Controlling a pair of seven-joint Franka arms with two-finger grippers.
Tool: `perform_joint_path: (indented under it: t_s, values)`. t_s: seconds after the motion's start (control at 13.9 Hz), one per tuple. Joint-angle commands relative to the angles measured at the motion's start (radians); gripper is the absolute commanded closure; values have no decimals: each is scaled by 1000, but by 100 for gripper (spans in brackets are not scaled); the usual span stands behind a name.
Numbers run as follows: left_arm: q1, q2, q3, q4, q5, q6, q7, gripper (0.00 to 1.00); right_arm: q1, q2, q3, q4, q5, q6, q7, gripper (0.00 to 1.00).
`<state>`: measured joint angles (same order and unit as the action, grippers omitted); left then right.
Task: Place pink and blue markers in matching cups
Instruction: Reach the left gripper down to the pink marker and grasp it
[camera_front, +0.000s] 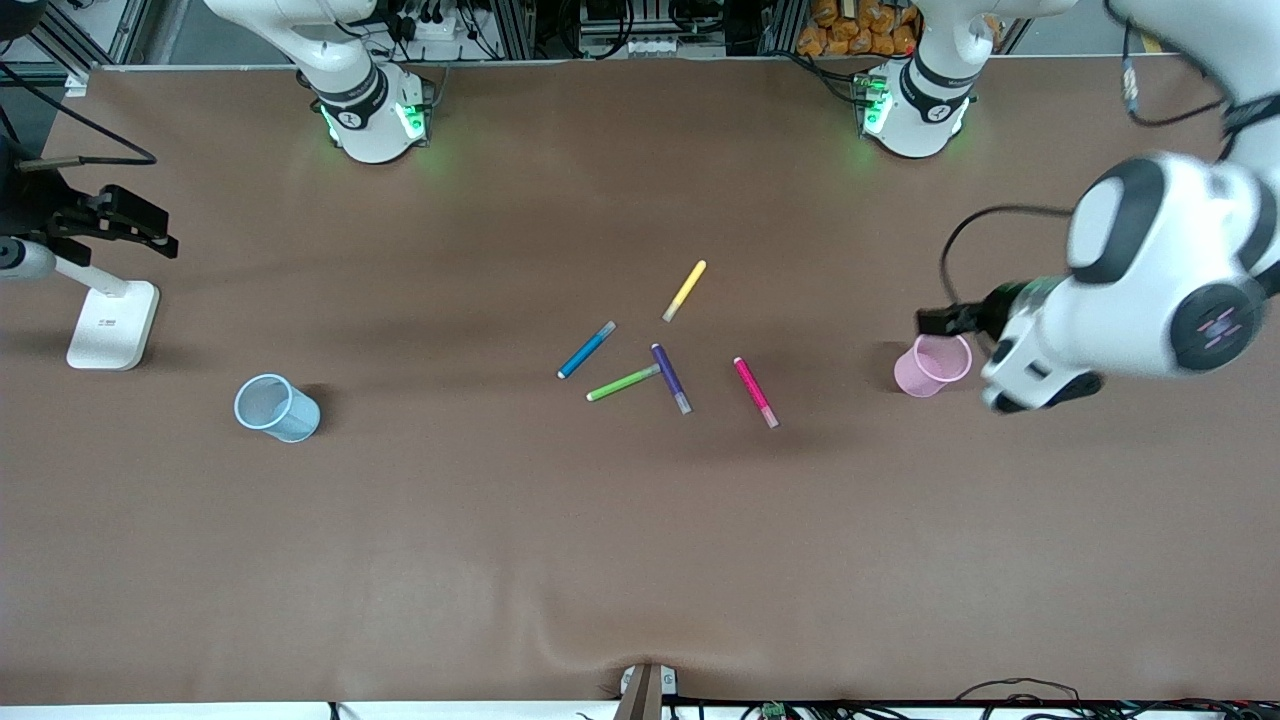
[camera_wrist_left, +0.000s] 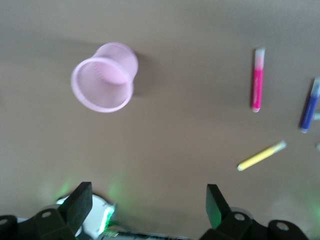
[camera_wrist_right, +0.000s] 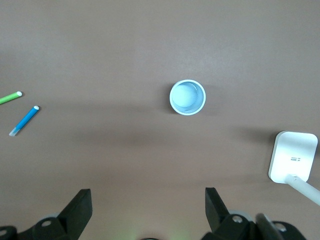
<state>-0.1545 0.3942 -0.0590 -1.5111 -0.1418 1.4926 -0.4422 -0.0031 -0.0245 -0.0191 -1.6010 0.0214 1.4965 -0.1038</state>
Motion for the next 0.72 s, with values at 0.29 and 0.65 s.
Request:
perform_joint_path:
  t_s: [0.29, 0.65]
  values:
    - [-80, 184, 4, 55, -119, 176, -242, 0, 2, 32, -4, 24, 14, -13, -7, 0]
    - [-126, 307, 4, 55, -168, 359, -361, 0, -6, 125, -4, 29, 0, -13, -14, 0]
